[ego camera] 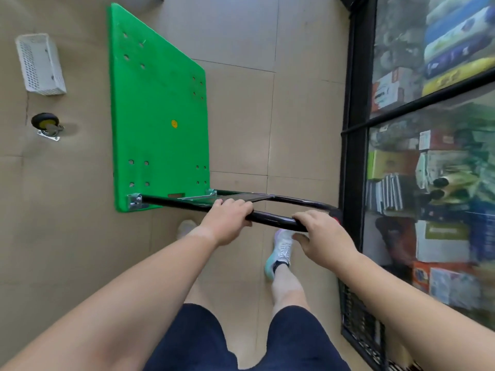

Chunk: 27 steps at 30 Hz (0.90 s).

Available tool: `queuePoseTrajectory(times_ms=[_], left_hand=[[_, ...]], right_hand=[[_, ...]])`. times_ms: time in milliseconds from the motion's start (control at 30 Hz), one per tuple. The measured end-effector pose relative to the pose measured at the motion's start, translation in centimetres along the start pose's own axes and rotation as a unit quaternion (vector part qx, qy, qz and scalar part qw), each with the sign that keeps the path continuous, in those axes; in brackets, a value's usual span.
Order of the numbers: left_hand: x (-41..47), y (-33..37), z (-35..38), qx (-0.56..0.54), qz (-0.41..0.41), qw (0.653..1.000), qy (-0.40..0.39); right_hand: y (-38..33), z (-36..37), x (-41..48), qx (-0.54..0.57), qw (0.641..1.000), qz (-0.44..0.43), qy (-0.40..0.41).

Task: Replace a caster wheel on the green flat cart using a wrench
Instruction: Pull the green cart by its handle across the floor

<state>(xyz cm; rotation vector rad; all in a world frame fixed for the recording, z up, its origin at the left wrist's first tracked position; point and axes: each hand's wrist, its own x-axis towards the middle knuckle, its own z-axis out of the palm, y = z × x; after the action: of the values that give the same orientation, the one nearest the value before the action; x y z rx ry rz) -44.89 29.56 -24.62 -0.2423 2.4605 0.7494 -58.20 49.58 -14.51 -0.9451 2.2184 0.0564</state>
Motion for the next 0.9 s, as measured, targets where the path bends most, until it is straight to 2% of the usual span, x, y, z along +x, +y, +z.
queuePoseTrajectory(times_ms=[100,233,367,433,500,667,767,900], left_hand=[[3.7,3.8,2.0,-0.003,-0.034,0.999,0.001],[7.5,7.5,3.4,-0.060,-0.075,0.995,0.029],[8.9,7.9,4.9,-0.121,-0.065,0.985,0.109],[9.1,7.6,5.9,-0.095,-0.053,0.979,0.172],[9.4,7.4,6.9,-0.033,-0.050,0.978,0.201],[14.0,9.5,9.5,0.022,-0.038,0.984,0.175],[17.4,11.5,11.0,0.051,-0.040,0.984,0.165],[22.0,14.7,12.9,0.055,-0.043,0.990,0.122]], right_hand=[[5.4,0.8,1.6,-0.008,1.000,0.004,-0.010],[11.4,1.4,3.4,0.006,1.000,-0.012,0.005],[14.2,2.5,5.3,0.004,0.999,-0.028,0.022],[16.0,3.5,6.0,-0.011,1.000,-0.010,0.007],[18.1,4.5,6.5,-0.005,1.000,0.008,-0.004],[23.3,5.7,7.9,0.042,0.998,0.044,0.008],[25.5,6.0,9.0,0.034,0.999,0.019,0.026],[28.2,7.6,10.9,0.014,0.999,0.023,-0.017]])
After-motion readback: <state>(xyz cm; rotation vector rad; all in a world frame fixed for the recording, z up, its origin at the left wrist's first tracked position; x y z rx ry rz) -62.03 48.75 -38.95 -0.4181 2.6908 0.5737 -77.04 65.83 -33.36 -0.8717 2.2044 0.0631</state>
